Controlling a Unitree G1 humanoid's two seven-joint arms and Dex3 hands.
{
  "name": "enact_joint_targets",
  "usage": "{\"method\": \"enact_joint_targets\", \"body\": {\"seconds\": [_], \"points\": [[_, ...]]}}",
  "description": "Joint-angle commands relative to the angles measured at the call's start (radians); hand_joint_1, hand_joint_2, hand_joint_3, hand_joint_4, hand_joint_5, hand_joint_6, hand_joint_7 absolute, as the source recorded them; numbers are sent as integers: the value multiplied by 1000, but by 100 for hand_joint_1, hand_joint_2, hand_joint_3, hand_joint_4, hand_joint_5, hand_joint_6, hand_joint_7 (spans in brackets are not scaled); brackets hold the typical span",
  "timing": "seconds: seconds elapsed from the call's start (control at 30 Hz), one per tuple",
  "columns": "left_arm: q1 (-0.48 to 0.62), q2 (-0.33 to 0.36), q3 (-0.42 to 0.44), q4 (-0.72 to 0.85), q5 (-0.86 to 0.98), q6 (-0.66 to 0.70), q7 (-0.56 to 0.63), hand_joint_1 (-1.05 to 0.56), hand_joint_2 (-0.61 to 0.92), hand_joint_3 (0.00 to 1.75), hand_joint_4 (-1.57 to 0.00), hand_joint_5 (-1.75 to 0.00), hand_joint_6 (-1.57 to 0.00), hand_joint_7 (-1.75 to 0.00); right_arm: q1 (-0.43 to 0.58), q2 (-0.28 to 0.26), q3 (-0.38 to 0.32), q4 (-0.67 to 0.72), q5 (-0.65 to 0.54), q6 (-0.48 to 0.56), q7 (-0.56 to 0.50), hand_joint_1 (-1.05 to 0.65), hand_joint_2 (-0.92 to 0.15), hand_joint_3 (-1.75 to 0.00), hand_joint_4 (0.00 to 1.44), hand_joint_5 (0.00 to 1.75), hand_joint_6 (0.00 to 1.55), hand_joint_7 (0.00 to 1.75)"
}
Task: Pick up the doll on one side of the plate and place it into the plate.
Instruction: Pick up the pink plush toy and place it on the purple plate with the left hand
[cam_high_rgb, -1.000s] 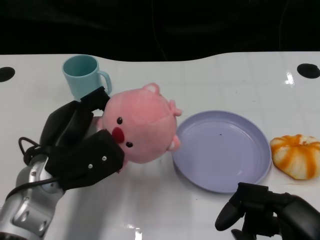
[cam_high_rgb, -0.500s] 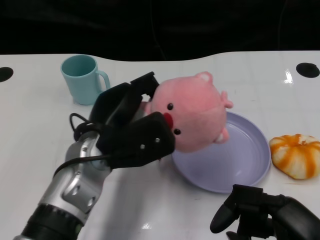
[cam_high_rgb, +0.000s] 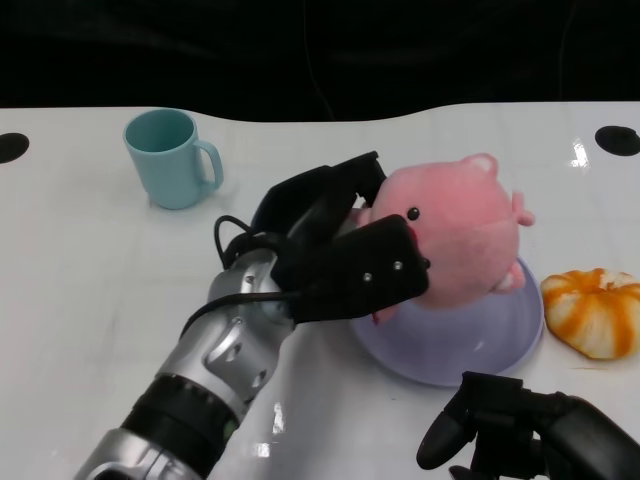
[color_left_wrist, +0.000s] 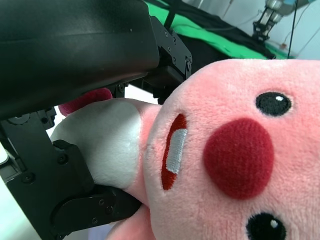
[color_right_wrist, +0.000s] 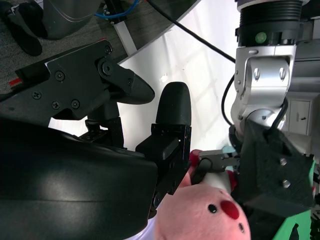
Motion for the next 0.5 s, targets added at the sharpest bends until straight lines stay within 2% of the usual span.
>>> {"method": "enact_joint_targets", "body": {"seconds": [0.03, 0.13, 0.23, 0.3, 0.33, 0.37, 0.43, 0.47, 0.5], "points": [[-62, -25, -8, 45, 12, 46, 6, -18, 36, 136, -100, -175, -80, -175, 7, -8, -4, -14, -1, -10, -4, -16, -67, -92, 62, 164, 55, 128], [-96, -44, -23, 80, 23, 99, -16, -21, 39, 131, -98, -175, -76, -175, 9, -3, -5, -16, 7, -6, -4, -16, -67, -93, 62, 164, 55, 129], [-130, -59, -37, 120, 18, 142, -52, -18, 54, 98, -92, -175, -69, -175, 12, -4, -3, -24, 6, 0, -6, -16, -67, -93, 62, 165, 55, 129], [-144, -69, -31, 140, 4, 160, -69, -16, 54, 91, -90, -175, -68, -174, 14, -4, -3, -26, 8, -2, -5, -16, -67, -92, 62, 165, 55, 129], [-151, -71, -27, 151, -5, 161, -80, -16, 53, 85, -87, -175, -70, -161, 15, -4, -4, -26, 9, -4, -5, -16, -67, -92, 62, 165, 55, 129], [-156, -73, -24, 159, -12, 161, -88, -19, 57, 70, -77, -170, -78, -118, 15, -4, -4, -26, 9, -4, -5, -16, -67, -92, 62, 165, 55, 129], [-161, -66, -21, 167, -35, 142, -136, -19, 64, 55, -71, -162, -87, -77, 14, -4, -3, -29, 8, -1, -6, -16, -67, -92, 62, 165, 55, 129], [-159, -59, -19, 164, -51, 131, -171, -24, 75, 40, -66, -152, -82, -48, 14, -4, -3, -30, 7, 0, -6, -17, -67, -92, 62, 165, 55, 129], [-154, -49, -22, 154, -60, 128, -202, -28, 83, 28, -56, -136, -76, -30, 13, -5, -3, -31, 7, 3, -7, -17, -67, -92, 62, 165, 55, 129]]}}
